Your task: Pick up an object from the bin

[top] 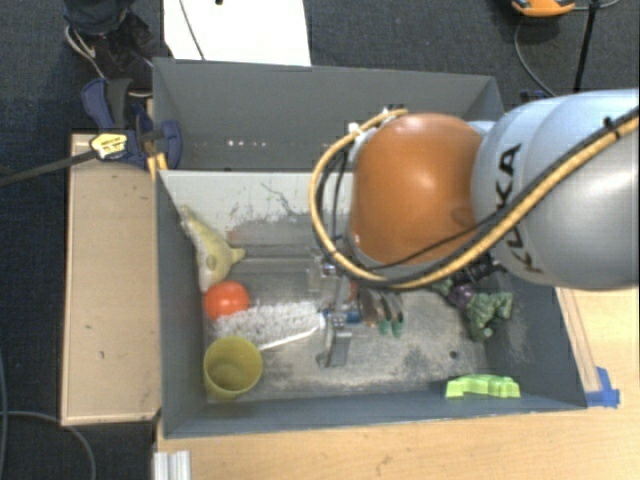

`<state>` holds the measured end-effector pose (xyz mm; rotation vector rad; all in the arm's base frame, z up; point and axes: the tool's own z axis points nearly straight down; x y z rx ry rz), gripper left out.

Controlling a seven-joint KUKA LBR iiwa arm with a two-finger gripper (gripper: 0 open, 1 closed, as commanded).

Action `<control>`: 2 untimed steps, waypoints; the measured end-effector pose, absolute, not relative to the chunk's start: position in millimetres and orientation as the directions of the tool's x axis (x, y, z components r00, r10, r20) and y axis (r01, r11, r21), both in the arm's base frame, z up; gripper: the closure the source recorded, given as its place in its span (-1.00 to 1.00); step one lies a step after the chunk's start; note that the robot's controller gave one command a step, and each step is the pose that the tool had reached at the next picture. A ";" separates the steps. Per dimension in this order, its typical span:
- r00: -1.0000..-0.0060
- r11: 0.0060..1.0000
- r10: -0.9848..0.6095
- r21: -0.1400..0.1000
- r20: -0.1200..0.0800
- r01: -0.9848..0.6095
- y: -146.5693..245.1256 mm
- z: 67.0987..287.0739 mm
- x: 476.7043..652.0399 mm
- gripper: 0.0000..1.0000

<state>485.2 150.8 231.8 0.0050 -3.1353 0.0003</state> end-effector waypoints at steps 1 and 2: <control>-1.000 1.000 0.002 0.001 -0.002 0.002 149.7 236.2 486.8 -1.00; -0.999 0.999 -0.038 0.002 -0.008 -0.038 142.2 180.8 489.8 -1.00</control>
Offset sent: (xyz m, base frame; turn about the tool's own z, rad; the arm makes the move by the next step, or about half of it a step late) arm 0.0060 -0.0239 -0.1618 -0.1053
